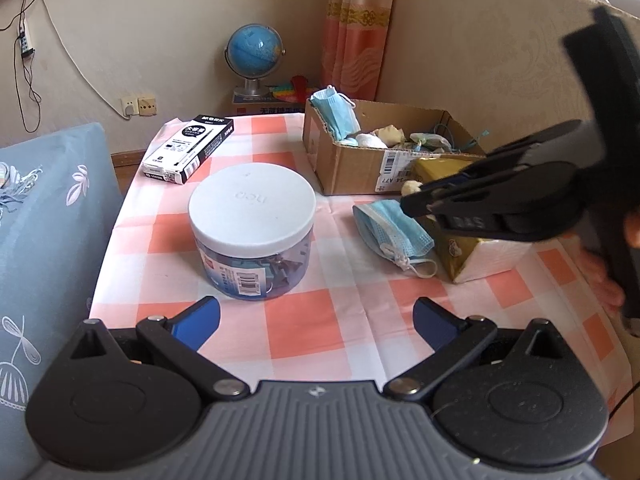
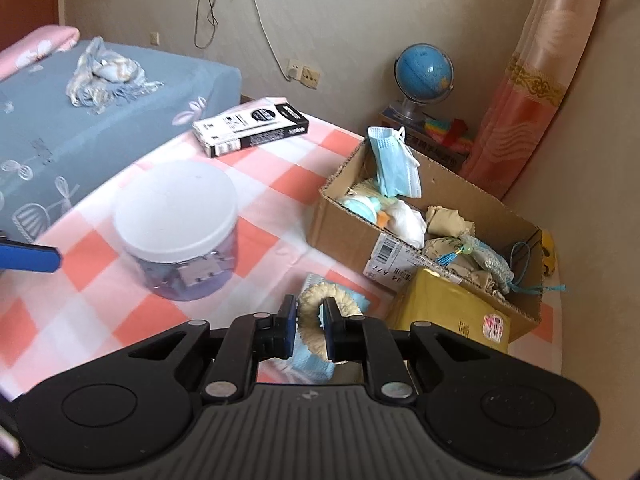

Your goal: Organize soft objects

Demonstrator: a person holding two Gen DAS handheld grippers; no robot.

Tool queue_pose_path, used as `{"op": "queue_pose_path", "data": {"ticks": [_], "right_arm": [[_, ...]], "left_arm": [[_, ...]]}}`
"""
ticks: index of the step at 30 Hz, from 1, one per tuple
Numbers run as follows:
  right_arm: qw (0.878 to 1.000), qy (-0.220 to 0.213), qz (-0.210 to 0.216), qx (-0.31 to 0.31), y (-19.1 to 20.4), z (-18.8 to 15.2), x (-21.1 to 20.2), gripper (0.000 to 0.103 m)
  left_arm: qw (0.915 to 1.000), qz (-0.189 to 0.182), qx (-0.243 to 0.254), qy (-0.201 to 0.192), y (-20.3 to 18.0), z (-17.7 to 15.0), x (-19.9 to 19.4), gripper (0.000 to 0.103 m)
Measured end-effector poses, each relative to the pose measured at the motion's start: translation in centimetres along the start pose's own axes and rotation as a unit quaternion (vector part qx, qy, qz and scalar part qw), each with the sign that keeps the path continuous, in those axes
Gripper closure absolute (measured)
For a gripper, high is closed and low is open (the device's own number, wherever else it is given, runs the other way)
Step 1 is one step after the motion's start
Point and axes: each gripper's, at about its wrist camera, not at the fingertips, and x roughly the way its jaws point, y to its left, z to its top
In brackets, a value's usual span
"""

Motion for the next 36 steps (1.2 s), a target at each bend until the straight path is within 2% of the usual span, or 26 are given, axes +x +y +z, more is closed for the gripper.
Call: {"op": "queue_pose_path", "data": {"ticks": [8,16,18,20,22,23,28,36], "right_arm": [[0.999,0.009,0.04,0.028,0.5,-2.9,-2.5,0.086],[0.995,0.041,0.072,0.049,1.7,-6.9,-1.8,0.084],[0.995,0.039,0.073,0.057,1.6,-7.6,-1.5,0.076],[0.995,0.04,0.068,0.067,1.4,-8.2,-1.2,0.054],[0.994,0.03,0.065,0.079,0.9,-8.7,-1.2,0.037],[0.994,0.026,0.066,0.084,0.8,-9.0,-1.2,0.032],[0.994,0.033,0.066,0.083,0.7,-10.4,-0.7,0.029],[0.997,0.001,0.048,0.058,2.3,-11.1,-0.4,0.026]], "left_arm": [[1.0,0.0,0.003,-0.003,-0.2,-0.2,-0.6,0.001],[1.0,-0.001,0.007,-0.001,-0.6,-0.1,-0.5,0.001],[1.0,-0.002,0.006,0.0,-0.6,-0.1,-0.4,0.001],[1.0,-0.002,0.006,0.003,-0.5,-0.2,-0.3,0.001],[1.0,-0.001,0.004,0.004,-0.4,-0.2,-0.2,0.001],[1.0,-0.001,0.003,0.005,-0.3,-0.2,-0.1,0.001],[0.9999,-0.003,0.003,0.012,-0.3,-0.3,0.5,0.001],[0.9997,-0.011,0.007,0.022,-0.7,-0.4,1.3,0.001]]}}
